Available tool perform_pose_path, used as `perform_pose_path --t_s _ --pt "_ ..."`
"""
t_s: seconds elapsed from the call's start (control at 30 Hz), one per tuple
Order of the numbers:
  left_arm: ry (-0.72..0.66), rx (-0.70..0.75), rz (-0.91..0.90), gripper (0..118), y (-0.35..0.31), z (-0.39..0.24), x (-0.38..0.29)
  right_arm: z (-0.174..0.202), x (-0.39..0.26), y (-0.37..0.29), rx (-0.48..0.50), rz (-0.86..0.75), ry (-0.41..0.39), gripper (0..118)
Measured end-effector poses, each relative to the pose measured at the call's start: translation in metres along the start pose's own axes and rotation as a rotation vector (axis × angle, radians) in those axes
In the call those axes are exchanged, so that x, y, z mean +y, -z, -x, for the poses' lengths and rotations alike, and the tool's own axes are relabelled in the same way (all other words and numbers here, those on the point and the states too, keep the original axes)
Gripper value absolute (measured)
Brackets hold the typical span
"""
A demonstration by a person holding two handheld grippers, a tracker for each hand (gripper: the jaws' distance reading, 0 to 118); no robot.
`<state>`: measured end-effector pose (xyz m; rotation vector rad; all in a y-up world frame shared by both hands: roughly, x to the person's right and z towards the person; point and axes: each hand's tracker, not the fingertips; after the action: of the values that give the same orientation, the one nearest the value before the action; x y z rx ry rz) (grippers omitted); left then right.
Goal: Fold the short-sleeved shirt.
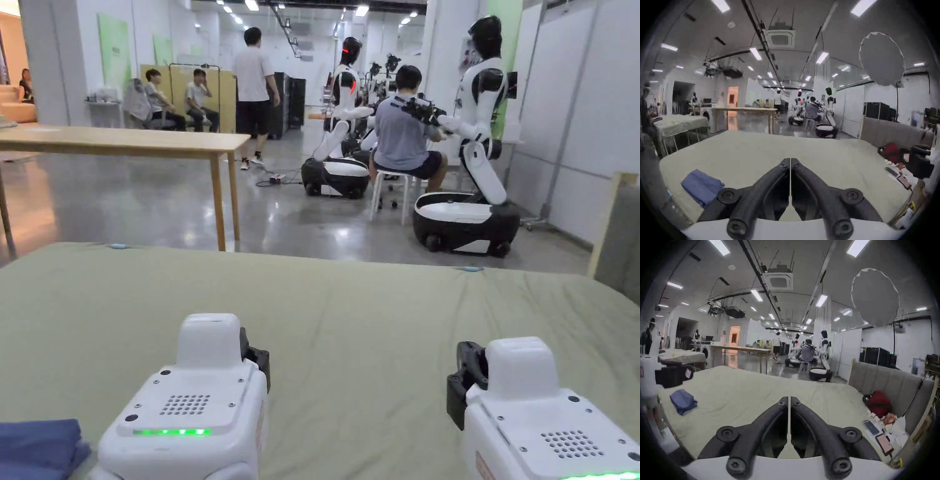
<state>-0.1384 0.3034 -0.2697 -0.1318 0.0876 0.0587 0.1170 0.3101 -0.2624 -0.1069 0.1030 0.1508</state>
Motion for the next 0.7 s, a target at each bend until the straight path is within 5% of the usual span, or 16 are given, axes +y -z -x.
perform_pose_path --t_s 0.63,0.7 --pt "0.059 -0.045 0.016 4 -0.021 -0.027 0.014 -0.017 0.001 -0.017 -0.04 -0.012 0.047 4" --pt "0.045 -0.045 0.01 12 -0.02 -0.026 0.016 -0.016 0.0 -0.014 -0.046 -0.006 0.032 14"
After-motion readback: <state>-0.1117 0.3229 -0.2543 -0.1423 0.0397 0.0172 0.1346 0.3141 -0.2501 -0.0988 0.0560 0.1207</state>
